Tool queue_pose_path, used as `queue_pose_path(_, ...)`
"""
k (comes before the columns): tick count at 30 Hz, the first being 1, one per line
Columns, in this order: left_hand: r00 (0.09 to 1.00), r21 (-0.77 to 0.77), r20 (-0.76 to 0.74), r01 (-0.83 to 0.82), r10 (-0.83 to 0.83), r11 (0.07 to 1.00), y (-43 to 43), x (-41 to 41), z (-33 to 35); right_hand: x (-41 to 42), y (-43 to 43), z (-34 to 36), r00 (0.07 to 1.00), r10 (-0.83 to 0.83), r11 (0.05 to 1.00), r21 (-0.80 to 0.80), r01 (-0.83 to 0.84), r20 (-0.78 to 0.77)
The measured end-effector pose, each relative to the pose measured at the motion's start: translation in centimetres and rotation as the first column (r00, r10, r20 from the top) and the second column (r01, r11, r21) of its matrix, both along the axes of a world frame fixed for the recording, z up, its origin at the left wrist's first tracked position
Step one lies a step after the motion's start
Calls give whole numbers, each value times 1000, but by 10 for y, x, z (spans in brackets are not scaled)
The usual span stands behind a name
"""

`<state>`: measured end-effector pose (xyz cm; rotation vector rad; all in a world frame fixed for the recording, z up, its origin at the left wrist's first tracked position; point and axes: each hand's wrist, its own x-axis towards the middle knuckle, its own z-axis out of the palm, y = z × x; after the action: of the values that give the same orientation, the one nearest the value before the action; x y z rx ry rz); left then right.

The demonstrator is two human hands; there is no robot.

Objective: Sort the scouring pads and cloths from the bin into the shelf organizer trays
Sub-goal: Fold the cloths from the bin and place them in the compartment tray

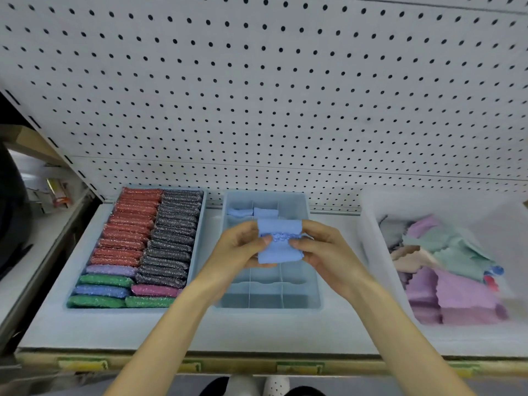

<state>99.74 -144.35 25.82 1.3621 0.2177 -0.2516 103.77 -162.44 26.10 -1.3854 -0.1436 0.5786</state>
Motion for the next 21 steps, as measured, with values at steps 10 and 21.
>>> queue_pose_path(10, 995, -153, -98, -20, 5, 988, 11, 26, 6, 28, 2, -8, 976, 19, 991, -137, 11, 217)
queue_pose_path(21, 994, 95, -109, 21, -11, 995, 16, 44, -11, 40, 9, -13, 955, 42, 976, -218, 24, 293)
